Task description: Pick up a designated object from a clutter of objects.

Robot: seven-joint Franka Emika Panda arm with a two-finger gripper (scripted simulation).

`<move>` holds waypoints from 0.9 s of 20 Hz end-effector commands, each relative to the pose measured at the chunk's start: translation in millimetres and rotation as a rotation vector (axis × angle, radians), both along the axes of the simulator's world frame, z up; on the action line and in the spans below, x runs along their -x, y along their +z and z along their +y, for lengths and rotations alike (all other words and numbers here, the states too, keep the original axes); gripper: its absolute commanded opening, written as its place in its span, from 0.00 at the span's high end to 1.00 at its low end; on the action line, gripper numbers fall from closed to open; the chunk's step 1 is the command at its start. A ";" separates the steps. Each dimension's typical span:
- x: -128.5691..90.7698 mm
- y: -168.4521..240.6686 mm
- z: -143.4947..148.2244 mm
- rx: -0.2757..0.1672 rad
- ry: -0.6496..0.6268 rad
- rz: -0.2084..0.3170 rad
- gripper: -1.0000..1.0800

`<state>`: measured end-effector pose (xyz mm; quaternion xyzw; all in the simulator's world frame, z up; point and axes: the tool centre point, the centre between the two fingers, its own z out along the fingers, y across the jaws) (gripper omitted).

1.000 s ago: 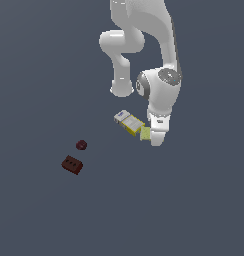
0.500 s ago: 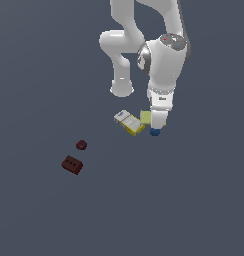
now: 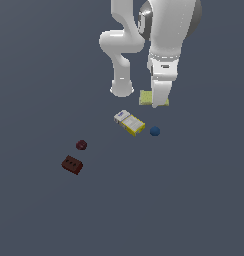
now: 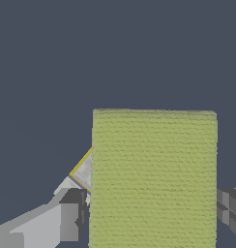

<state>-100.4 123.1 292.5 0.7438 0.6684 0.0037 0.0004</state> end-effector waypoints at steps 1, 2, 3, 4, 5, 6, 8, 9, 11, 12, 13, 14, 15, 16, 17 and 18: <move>5.4 23.7 -2.7 -0.001 0.000 0.000 1.00; 7.2 32.7 -3.8 0.000 0.000 0.001 1.00; 9.0 41.7 -5.0 0.000 0.000 0.001 1.00; 10.8 50.8 -6.1 0.000 0.000 0.002 1.00; 12.5 59.8 -7.2 0.000 0.000 0.002 1.00; 14.3 68.6 -8.4 0.000 0.000 0.002 1.00; 17.3 84.6 -10.4 0.001 0.000 0.003 1.00; 18.4 91.8 -11.3 0.002 -0.001 0.004 1.00; 20.6 105.2 -13.0 0.002 -0.001 0.004 1.00; 21.7 111.4 -13.8 0.002 -0.001 0.004 1.00; 22.4 116.9 -14.4 0.003 -0.001 0.005 1.00; 23.3 122.2 -15.1 0.003 -0.001 0.005 1.00; 23.8 126.9 -15.7 0.003 -0.001 0.005 1.00; 24.5 131.3 -16.3 0.003 -0.001 0.005 1.00; 24.9 135.1 -16.7 0.004 -0.002 0.005 1.00; 25.4 138.5 -17.1 0.004 -0.002 0.005 1.00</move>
